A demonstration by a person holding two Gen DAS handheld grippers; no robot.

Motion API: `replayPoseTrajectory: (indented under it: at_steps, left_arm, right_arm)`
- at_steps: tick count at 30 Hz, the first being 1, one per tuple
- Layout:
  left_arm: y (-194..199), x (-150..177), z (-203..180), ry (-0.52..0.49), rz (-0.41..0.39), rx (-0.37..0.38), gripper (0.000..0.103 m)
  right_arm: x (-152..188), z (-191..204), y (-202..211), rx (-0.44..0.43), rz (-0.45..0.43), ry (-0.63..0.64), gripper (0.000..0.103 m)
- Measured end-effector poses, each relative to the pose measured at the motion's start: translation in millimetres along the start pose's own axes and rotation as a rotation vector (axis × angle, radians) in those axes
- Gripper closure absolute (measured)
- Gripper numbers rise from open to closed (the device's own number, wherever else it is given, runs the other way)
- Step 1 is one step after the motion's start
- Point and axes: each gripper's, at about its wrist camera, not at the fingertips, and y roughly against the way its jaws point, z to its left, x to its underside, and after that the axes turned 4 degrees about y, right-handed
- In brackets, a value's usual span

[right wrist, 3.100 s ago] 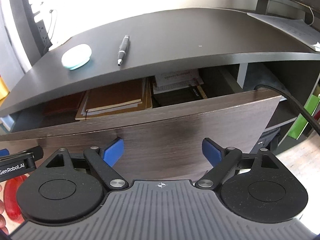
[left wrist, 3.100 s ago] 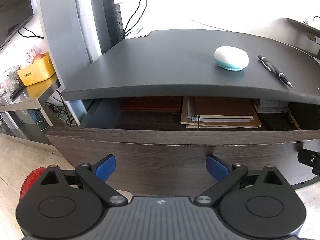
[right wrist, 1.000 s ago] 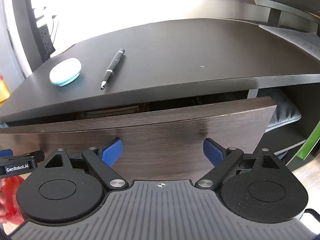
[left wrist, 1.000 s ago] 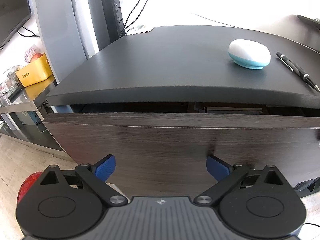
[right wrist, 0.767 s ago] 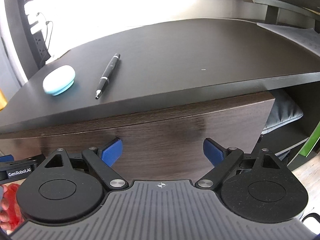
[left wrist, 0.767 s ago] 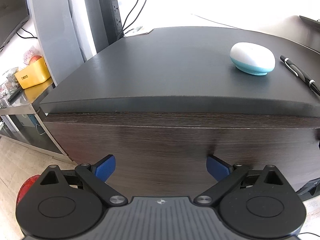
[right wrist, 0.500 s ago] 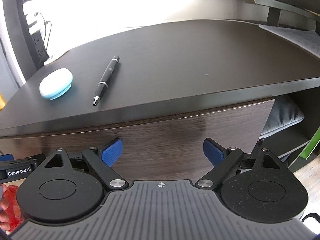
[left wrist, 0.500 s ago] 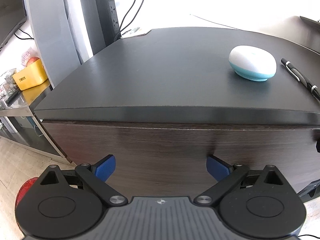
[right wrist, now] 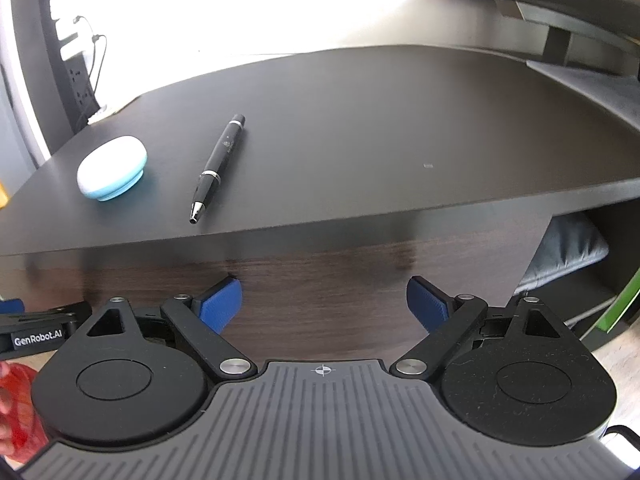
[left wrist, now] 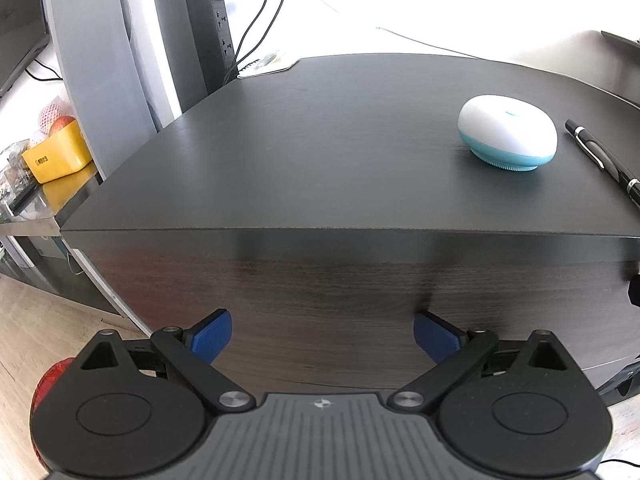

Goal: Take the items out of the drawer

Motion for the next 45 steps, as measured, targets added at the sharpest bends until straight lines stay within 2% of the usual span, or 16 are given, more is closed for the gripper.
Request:
replayPoseTrajectory:
  at_steps: [6,14,23,25,32,41,45]
  left_arm:
    - [19.4,8.8,7.2,0.002,0.055,0.039,0.004]
    - [95.4,38.2,19.5,0.013,0.053,0.093,0.003]
    - [161.3,69.7,25.1,-0.015,0.044,0.137,0.001]
    - [170.6,75.9,25.3,-0.02,0.036,0.131,0.001]
    - [198.5,88.8,27.9,-0.039,0.003,0.114,0.001]
    - [214.8,93.8,26.4,-0.047,-0.022,0.104,0.001]
    - [219.2,92.6,25.5,-0.048,-0.032,0.099,0.001]
  right_arm:
    - [9.2,1.1,21.0,0.021,0.06,-0.027,0.012]
    - [27.6,5.8,84.6,0.043,0.132,-0.028,0.009]
    - [63.2,20.4,163.3,0.009,0.149,0.059,0.005]
    - [68.2,20.9,170.0,-0.002,0.17,0.045,0.005]
    - [81.7,23.9,197.0,-0.008,0.161,0.028,0.005]
    - [87.2,18.7,207.5,-0.026,0.157,0.018,0.005]
    - [86.8,22.6,213.5,0.009,0.124,0.08,0.005]
